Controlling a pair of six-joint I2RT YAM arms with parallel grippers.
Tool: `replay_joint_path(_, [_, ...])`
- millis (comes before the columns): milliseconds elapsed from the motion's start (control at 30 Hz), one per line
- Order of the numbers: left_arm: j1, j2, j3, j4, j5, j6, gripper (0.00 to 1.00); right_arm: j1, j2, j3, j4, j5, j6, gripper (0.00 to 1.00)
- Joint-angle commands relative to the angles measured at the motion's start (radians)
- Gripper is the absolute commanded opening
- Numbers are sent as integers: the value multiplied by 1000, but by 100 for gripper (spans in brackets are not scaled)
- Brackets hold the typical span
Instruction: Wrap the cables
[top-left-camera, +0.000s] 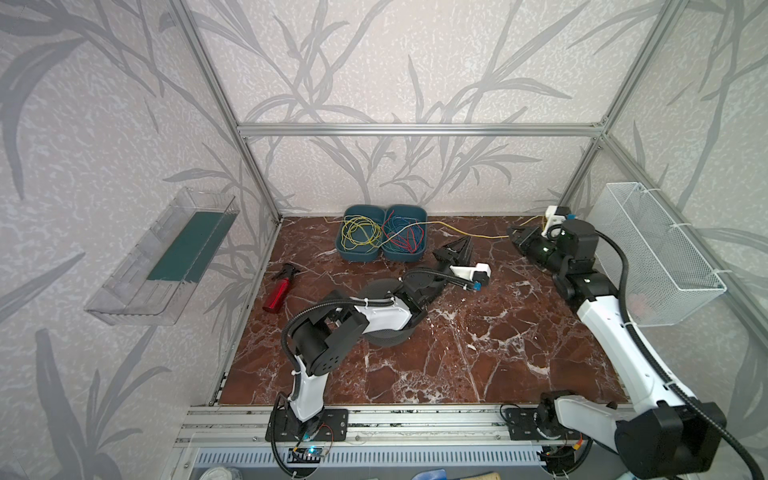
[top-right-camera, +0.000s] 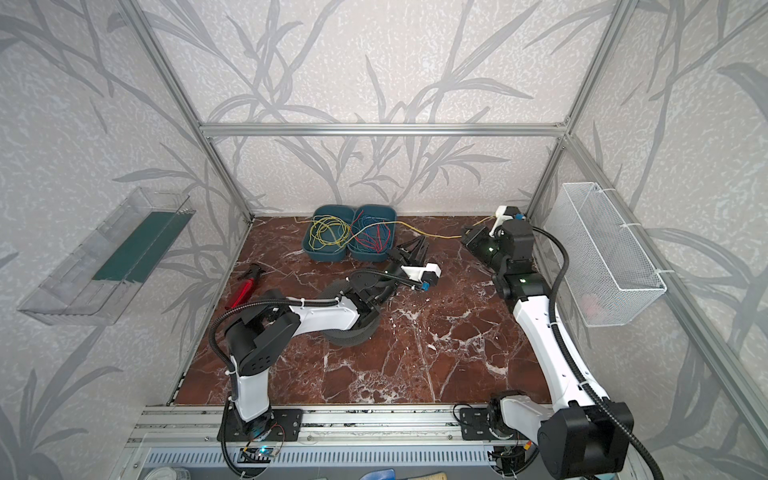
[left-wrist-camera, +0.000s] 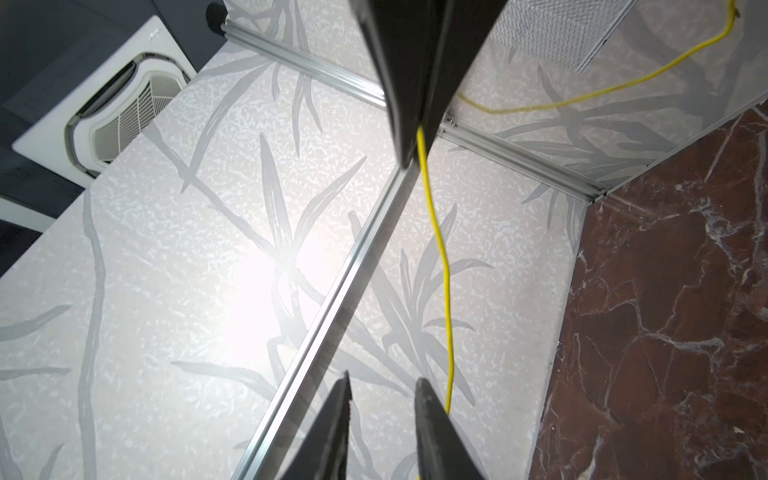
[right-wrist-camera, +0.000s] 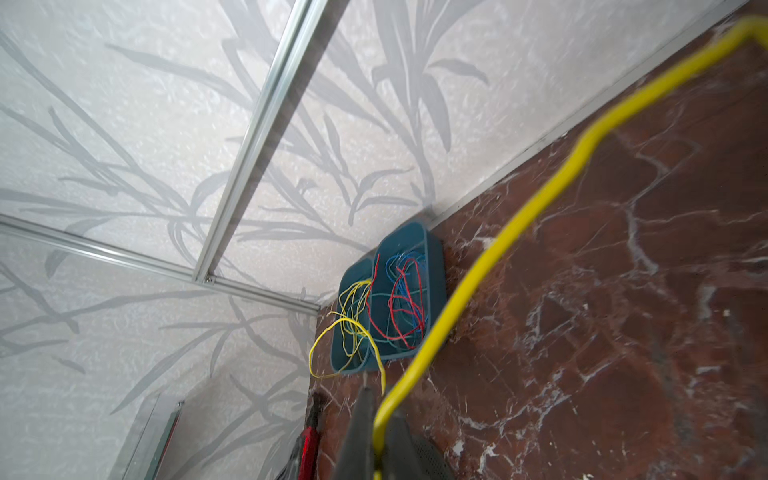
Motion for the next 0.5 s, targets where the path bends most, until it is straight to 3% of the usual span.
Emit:
replay_joint_path(0, [22, 8, 21, 79, -32, -11, 33, -33, -50, -23, 24, -24, 19, 0])
replay_joint_path(300, [65, -75, -57, 142, -89, -54, 51, -99, -119, -100, 21, -106, 21, 0])
replay_joint_path(467, [134, -227, -98, 63, -233, -287, 57, -109, -101, -195, 142, -225, 50, 0])
